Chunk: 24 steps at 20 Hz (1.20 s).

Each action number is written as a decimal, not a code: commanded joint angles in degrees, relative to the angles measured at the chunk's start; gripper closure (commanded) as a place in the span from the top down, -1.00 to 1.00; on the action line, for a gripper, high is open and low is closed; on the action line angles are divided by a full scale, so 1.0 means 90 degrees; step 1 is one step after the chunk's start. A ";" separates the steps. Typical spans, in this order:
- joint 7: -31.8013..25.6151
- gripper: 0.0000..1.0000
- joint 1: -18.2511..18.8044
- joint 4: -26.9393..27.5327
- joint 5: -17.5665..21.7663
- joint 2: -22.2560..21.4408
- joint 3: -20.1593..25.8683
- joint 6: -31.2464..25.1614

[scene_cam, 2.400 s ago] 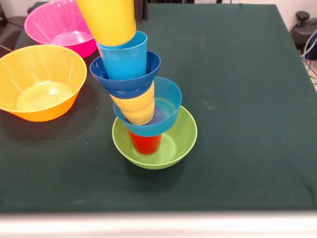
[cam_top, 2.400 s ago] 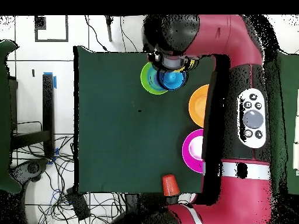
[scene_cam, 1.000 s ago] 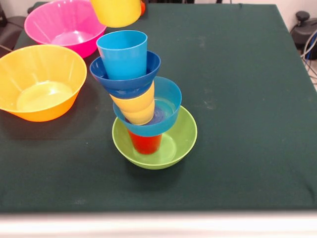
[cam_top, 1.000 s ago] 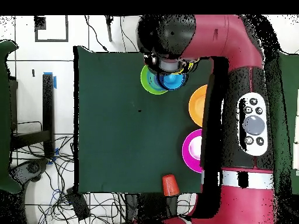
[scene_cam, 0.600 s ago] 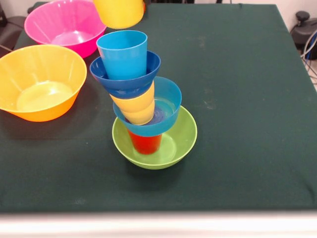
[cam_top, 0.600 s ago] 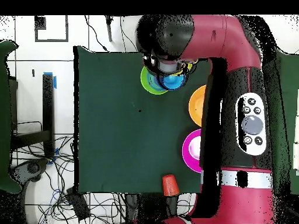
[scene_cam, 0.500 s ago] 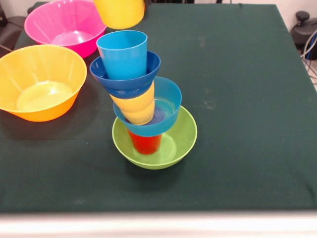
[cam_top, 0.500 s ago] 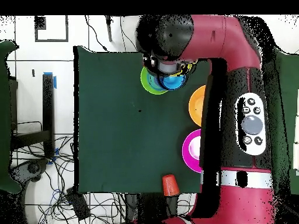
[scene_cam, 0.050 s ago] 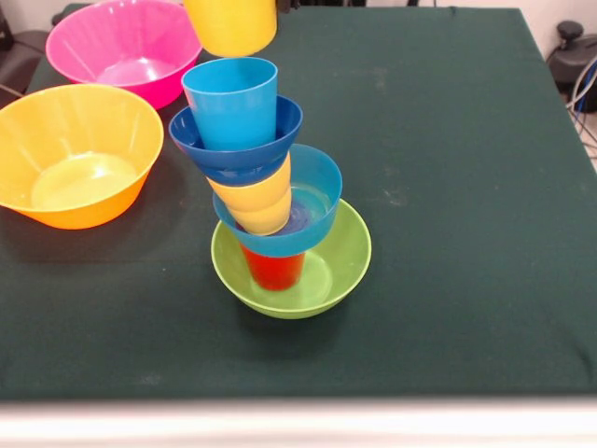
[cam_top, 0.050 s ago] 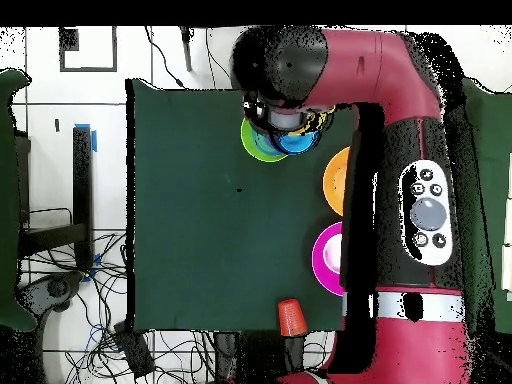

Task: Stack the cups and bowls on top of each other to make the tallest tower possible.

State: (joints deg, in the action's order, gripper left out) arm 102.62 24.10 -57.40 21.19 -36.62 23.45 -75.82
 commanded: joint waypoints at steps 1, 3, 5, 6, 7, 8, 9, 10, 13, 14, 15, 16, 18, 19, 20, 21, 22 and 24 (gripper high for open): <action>-0.1476 -1.00 -0.0046 -0.0571 0.0444 0.0231 0.0193 0.0216; -0.1490 -1.00 -0.0031 -0.0558 0.0446 0.0247 0.0201 0.0225; -0.1510 -1.00 -0.0005 -0.0610 0.0443 0.0225 0.0203 0.0271; -0.1529 -1.00 0.0001 -0.0607 0.0444 0.0222 0.0208 0.0265; -0.1547 -1.00 0.0006 -0.0604 0.0444 0.0220 0.0214 0.0259; -0.1561 -1.00 0.0010 -0.0580 0.0446 0.0226 0.0219 0.0241; -0.1585 -1.00 0.0016 -0.0573 0.0450 0.0227 0.0223 0.0235; -0.1591 -1.00 0.0019 -0.0555 0.0455 0.0236 0.0226 0.0241; -0.1636 -1.00 0.0044 -0.0564 0.0457 0.0222 0.0231 0.0231; -0.1655 -1.00 0.0053 -0.0562 0.0457 0.0221 0.0235 0.0230; -0.1666 -1.00 0.0059 -0.0550 0.0455 0.0224 0.0241 0.0226; -0.1666 -1.00 0.0054 -0.0531 0.0454 0.0227 0.0245 0.0205; -0.1659 -1.00 0.0054 -0.0527 0.0456 0.0235 0.0249 0.0227; -0.1654 -1.00 0.0056 -0.0534 0.0455 0.0240 0.0253 0.0249; -0.1651 -1.00 0.0053 -0.0501 0.0461 0.0265 0.0258 0.0249; -0.1648 -1.00 0.0050 -0.0468 0.0467 0.0290 0.0262 0.0249; -0.1660 -1.00 0.0047 -0.0416 0.0482 0.0319 0.0272 0.0261; -0.1678 -1.00 0.0047 -0.0364 0.0501 0.0343 0.0276 0.0240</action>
State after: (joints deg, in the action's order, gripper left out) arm 102.62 24.48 -57.47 21.50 -36.57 23.45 -75.81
